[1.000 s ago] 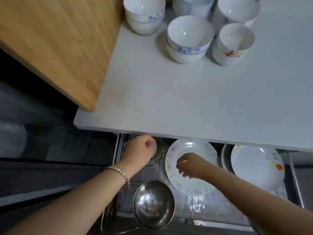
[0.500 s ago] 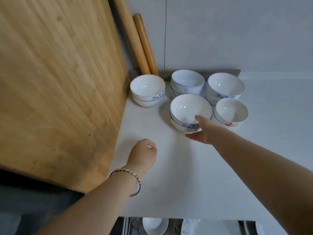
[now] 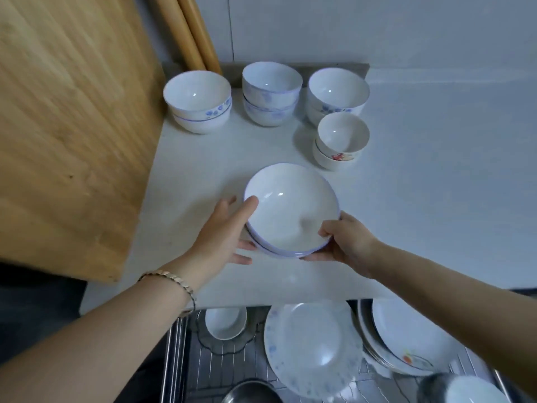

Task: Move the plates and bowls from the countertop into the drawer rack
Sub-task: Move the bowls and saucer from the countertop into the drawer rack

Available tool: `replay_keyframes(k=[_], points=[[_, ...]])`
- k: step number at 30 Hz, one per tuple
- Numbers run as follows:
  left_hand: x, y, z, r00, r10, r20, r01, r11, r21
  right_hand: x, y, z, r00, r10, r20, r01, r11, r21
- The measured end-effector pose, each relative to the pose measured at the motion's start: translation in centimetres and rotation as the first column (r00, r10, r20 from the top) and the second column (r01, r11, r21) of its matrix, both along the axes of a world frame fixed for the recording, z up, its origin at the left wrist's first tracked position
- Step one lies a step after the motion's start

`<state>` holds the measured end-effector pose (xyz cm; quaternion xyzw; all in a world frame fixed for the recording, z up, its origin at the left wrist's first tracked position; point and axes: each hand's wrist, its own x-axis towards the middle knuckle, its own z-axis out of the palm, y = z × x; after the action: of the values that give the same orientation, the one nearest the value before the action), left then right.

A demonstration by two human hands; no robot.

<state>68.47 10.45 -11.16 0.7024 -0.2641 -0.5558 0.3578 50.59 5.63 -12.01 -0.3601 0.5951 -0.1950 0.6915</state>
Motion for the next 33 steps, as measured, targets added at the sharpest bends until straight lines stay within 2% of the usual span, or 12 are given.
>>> replay_keyframes(k=[3,6,9,12,15,18,21,24,33], points=[[-3.8,3.4,0.5,0.983,-0.169,0.079,0.167,0.986,0.026,-5.3,4.1,1.6,0.989,0.143,-0.033,-0.144,0.989,-0.019],[-9.0,7.7,-0.5,0.962,-0.269,0.053,0.267,0.963,0.043,-11.3,8.0,2.0,0.959,0.26,-0.113,-0.265,0.964,-0.029],[-14.4,12.1,-2.5,0.963,-0.269,-0.003,0.268,0.961,0.063,-17.1,11.7,1.1,0.928,0.349,-0.132,-0.352,0.936,0.003],[-19.2,16.4,-5.7,0.972,-0.233,-0.008,0.232,0.965,0.125,-21.7,15.1,-1.6,0.867,0.446,-0.223,-0.446,0.893,0.054],[-23.2,20.0,-10.6,0.984,-0.177,-0.015,0.174,0.946,0.275,-25.5,17.3,-5.5,0.81,0.485,-0.329,-0.472,0.873,0.124],[-26.2,21.8,-15.0,0.986,-0.159,-0.053,0.165,0.877,0.452,-28.7,18.0,-9.5,0.716,0.476,-0.51,-0.484,0.866,0.128],[-28.3,22.0,-18.5,0.969,-0.248,-0.006,0.218,0.84,0.497,-31.1,18.4,-12.7,0.67,0.432,-0.604,-0.434,0.888,0.154],[-29.7,21.6,-21.4,0.94,-0.338,0.037,0.273,0.817,0.508,-32.7,18.8,-15.2,0.614,0.471,-0.634,-0.438,0.871,0.223],[-31.0,19.6,-27.0,0.909,-0.411,0.065,0.295,0.747,0.596,-34.8,18.7,-18.7,0.665,0.431,-0.61,-0.42,0.891,0.172]])
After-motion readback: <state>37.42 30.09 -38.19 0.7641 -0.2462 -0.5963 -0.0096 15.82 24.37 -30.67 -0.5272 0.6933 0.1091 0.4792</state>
